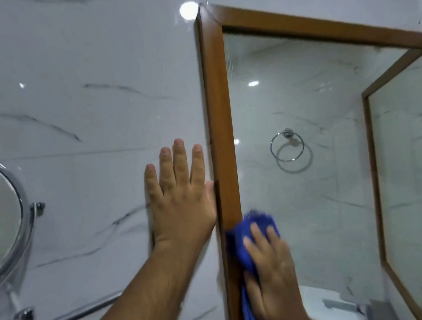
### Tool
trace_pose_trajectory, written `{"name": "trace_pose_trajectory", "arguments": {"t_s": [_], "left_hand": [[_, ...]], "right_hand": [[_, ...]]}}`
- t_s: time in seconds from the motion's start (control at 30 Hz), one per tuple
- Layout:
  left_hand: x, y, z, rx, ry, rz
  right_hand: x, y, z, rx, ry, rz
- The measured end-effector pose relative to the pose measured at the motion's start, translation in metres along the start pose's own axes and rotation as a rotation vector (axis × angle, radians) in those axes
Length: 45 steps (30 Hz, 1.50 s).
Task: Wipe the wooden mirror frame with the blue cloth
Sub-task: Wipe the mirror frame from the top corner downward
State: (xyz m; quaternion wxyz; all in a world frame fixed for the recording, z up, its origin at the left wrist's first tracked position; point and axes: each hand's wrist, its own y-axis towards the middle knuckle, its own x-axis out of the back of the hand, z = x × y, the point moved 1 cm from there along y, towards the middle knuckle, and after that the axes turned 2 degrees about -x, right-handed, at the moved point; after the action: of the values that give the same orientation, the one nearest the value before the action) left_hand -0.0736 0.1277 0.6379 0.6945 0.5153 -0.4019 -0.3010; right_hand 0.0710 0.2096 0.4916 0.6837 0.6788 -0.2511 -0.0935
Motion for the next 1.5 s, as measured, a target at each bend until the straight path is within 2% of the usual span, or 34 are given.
{"name": "trace_pose_trajectory", "arguments": {"t_s": [0.03, 0.1, 0.13, 0.17, 0.2, 0.27, 0.3, 0.4, 0.53, 0.63, 0.73, 0.83, 0.97, 1.03, 1.1, 1.17, 1.23, 1.3, 1.4, 1.5], "left_hand": [[-0.002, -0.005, -0.002, -0.002, 0.014, 0.006], [-0.004, -0.009, -0.005, 0.0, 0.029, 0.021], [-0.005, -0.009, -0.005, 0.006, 0.03, 0.03], [-0.007, -0.009, -0.005, 0.012, 0.033, 0.04], [-0.008, -0.008, -0.005, 0.018, 0.035, 0.044], [-0.007, -0.006, -0.005, 0.025, 0.04, 0.048], [-0.007, -0.007, -0.005, 0.025, 0.037, 0.046], [-0.007, -0.007, -0.007, 0.02, 0.027, 0.03], [-0.005, -0.008, -0.009, 0.038, 0.013, 0.02], [-0.004, -0.014, -0.011, 0.046, 0.008, 0.009], [-0.002, -0.028, -0.015, 0.047, -0.017, 0.035], [-0.001, -0.046, -0.018, 0.019, -0.016, 0.082], [-0.005, -0.089, -0.024, -0.074, 0.024, 0.11], [-0.011, -0.125, -0.031, -0.114, 0.029, 0.126], [-0.018, -0.162, -0.036, -0.13, 0.024, 0.162], [-0.025, -0.192, -0.038, -0.142, 0.011, 0.172], [-0.031, -0.21, -0.036, -0.156, 0.008, 0.149], [-0.039, -0.22, -0.032, -0.173, -0.008, 0.11], [-0.048, -0.228, -0.029, -0.209, -0.021, 0.074], [-0.054, -0.232, -0.03, -0.209, -0.019, 0.041]], "right_hand": [[-0.01, -0.033, 0.006, 0.015, -0.005, 0.038], [-0.024, -0.071, 0.034, -0.103, 0.046, 0.084], [-0.026, -0.085, 0.038, -0.16, 0.164, 0.172], [-0.027, -0.095, 0.039, -0.201, 0.156, 0.151], [-0.023, -0.101, 0.037, -0.155, 0.081, 0.261], [-0.017, -0.098, 0.02, 0.064, -0.176, 0.178], [-0.011, -0.089, 0.003, 0.132, -0.186, 0.157], [0.009, 0.014, -0.002, 0.079, 0.008, 0.049], [0.032, 0.155, -0.012, 0.034, 0.002, 0.0], [0.031, 0.185, -0.012, -0.02, -0.003, -0.072], [0.016, 0.135, -0.009, -0.056, 0.015, -0.107], [-0.005, 0.035, -0.004, -0.052, 0.0, -0.037], [-0.031, -0.129, 0.009, -0.141, -0.02, 0.202], [-0.039, -0.201, 0.014, -0.102, -0.088, 0.35], [-0.04, -0.247, 0.017, -0.061, -0.17, 0.522], [-0.037, -0.26, 0.016, -0.051, -0.22, 0.595], [-0.032, -0.243, 0.013, -0.033, -0.202, 0.547], [-0.025, -0.195, 0.011, -0.06, -0.086, 0.408], [-0.009, -0.071, 0.008, -0.104, 0.057, 0.184], [0.008, 0.05, 0.0, -0.076, 0.013, 0.017]]}}
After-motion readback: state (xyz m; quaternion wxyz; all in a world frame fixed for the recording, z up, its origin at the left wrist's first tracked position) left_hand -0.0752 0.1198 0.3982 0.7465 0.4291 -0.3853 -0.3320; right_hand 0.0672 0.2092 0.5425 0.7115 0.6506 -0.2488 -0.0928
